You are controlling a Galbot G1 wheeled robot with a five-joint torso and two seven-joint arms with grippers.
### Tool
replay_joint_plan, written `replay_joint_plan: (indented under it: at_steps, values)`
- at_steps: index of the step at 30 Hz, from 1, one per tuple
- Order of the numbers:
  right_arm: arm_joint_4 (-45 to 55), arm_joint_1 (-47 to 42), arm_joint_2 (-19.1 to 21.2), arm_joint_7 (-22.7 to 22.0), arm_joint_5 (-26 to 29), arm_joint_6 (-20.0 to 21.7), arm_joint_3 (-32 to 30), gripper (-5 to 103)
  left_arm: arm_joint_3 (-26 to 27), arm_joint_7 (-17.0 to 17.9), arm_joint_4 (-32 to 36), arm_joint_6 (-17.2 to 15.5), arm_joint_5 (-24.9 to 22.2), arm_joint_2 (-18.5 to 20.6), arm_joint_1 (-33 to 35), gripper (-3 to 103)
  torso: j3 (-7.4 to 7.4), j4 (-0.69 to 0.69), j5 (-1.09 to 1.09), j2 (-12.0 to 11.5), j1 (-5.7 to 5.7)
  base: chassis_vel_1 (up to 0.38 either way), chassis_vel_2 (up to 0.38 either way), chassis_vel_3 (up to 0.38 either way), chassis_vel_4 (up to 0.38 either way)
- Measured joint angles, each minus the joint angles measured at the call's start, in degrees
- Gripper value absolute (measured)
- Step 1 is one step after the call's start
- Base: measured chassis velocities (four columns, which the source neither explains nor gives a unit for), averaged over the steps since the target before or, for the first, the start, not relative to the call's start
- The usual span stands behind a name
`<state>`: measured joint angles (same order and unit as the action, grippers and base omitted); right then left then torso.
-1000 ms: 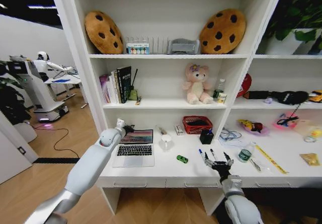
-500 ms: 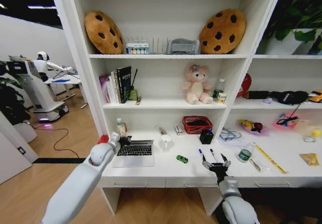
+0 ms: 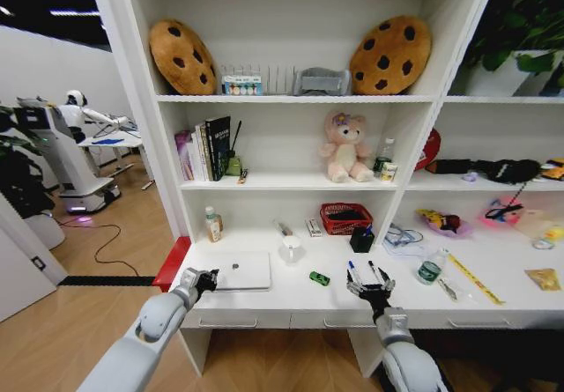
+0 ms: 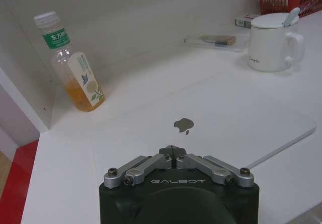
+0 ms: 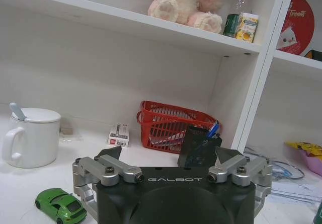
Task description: Organize the objects on the table.
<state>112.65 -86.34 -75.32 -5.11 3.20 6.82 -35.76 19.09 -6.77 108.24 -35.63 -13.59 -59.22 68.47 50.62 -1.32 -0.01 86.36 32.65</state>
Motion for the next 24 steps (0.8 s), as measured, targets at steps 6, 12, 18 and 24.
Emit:
replay_joint_plan:
  at_steps: [6,12,18,24]
  values:
    - [1.2,-0.2,0.4,-0.5,0.7,0.5,-0.6,100,2.2,6.6,-1.3,12.1,-3.4,-4.3,-3.2,0,0.00,-0.04,0.01,0.0,0.01,0.000,0.000,0.000,0.000]
    - [2.6,-0.9,0.6,-0.6,1.1,0.4,-0.9,100,4.8,11.8,-0.3,23.6,-7.2,-9.7,0.3,0,0.01,0.00,0.01,0.0,0.01,0.000,0.000,0.000,0.000]
    - [4.7,-1.7,1.3,-1.3,1.5,1.3,-1.2,100,7.2,14.4,6.1,25.5,-7.7,-11.3,6.9,0,0.00,0.01,0.01,0.0,0.00,0.000,0.000,0.000,0.000]
    - [6.3,-2.9,2.1,-2.2,2.1,1.9,-1.7,100,9.7,14.3,14.9,22.4,-11.2,-9.2,12.1,20,0.00,0.00,0.01,0.0,0.00,0.000,0.000,0.000,0.000]
